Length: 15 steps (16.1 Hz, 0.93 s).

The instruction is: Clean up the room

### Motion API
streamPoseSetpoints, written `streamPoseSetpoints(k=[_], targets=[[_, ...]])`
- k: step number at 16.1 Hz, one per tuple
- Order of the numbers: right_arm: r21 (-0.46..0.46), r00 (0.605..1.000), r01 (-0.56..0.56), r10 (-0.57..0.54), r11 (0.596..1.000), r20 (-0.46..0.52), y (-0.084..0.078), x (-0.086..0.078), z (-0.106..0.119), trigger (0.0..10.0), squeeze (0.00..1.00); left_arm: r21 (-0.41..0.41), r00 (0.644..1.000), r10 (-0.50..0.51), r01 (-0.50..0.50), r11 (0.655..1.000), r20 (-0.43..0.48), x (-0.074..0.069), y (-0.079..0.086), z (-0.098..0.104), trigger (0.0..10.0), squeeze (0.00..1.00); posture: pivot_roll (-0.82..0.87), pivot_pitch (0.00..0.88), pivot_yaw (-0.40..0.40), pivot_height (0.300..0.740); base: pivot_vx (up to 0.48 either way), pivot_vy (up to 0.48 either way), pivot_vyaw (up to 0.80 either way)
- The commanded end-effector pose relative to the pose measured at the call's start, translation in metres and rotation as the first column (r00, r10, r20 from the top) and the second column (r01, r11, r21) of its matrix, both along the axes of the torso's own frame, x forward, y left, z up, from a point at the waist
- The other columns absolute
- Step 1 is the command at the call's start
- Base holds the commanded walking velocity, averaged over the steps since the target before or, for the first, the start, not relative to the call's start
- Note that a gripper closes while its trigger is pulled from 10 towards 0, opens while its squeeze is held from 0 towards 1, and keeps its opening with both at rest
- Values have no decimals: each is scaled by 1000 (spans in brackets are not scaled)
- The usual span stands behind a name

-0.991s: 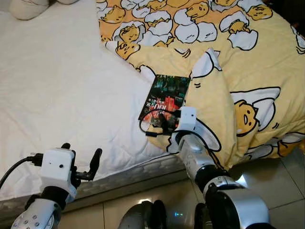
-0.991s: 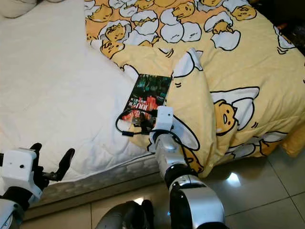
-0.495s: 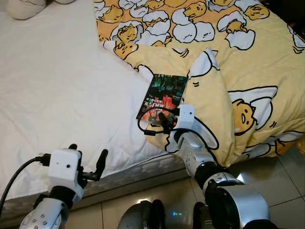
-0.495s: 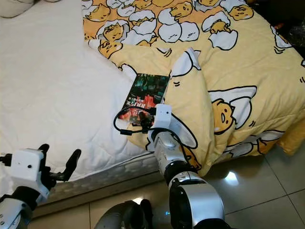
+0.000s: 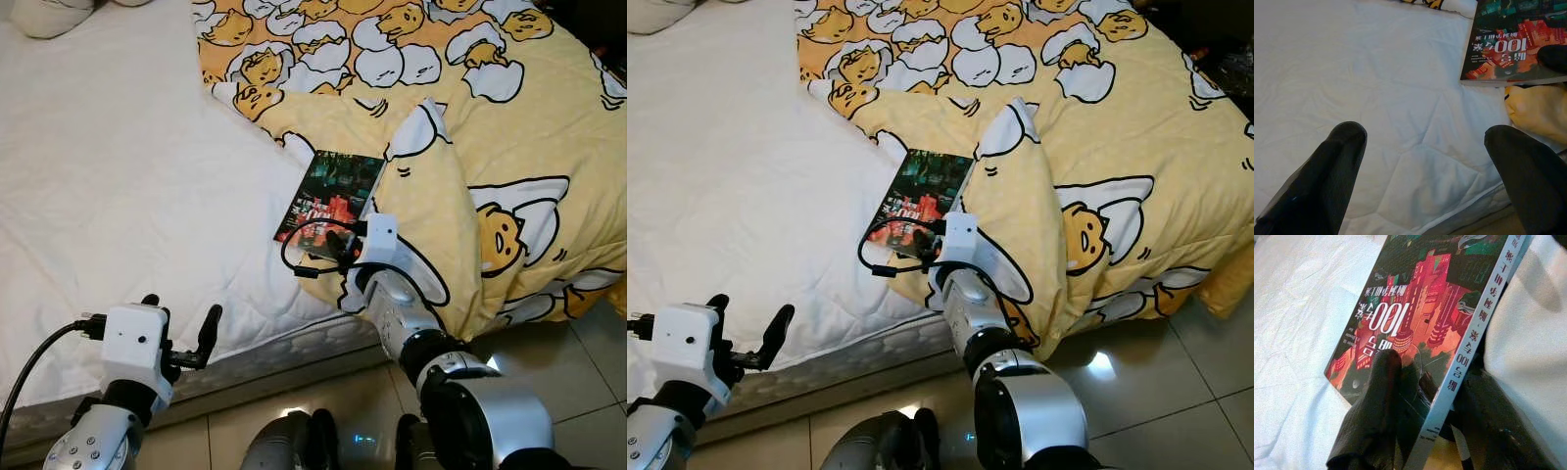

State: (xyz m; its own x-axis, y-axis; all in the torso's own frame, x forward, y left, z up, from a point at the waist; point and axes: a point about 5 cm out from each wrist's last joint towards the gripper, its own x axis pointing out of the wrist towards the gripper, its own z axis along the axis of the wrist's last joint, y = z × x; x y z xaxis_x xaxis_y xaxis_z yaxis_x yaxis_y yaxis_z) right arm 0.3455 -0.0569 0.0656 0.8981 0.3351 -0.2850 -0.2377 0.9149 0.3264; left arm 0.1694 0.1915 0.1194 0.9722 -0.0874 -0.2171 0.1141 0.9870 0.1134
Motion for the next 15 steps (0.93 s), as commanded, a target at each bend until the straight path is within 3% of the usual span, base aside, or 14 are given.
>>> streamPoseSetpoints(k=[1, 2, 4, 8, 13, 15], targets=[[70, 999, -40, 41, 997, -25, 20, -3, 3, 0, 0, 17, 1000, 15, -14, 1000, -18, -3, 5, -3, 10000, 0, 166, 215, 180, 740, 0, 0, 0], [77, 999, -37, 39, 996, -22, 20, -2, 4, 0, 0, 17, 1000, 15, -14, 1000, -19, -3, 5, -3, 10000, 0, 165, 214, 180, 740, 0, 0, 0], [91, 996, -37, 30, 995, 82, 20, 10, 27, 0, 0, 16, 1000, 11, -11, 1000, -15, 0, 4, -4, 10000, 0, 153, 201, 175, 740, 0, 0, 0], [38, 972, -58, 48, 998, 231, 11, 24, 55, 0, 0, -5, 1000, 7, -7, 1000, 17, 14, -2, -6, 10000, 0, 105, 165, 156, 740, 0, 0, 0], [-101, 921, -38, 74, 994, 382, -13, 33, 78, 0, 0, -52, 996, 14, -10, 999, 87, 57, -18, -13, 10000, 0, -3, 9, 98, 740, 0, 0, 0], [-125, 884, 27, 35, 992, 467, -46, 28, 83, 0, 0, -115, 983, 144, -131, 985, 116, 74, -7, -14, 10000, 0, -48, 0, 79, 740, 0, 0, 0]])
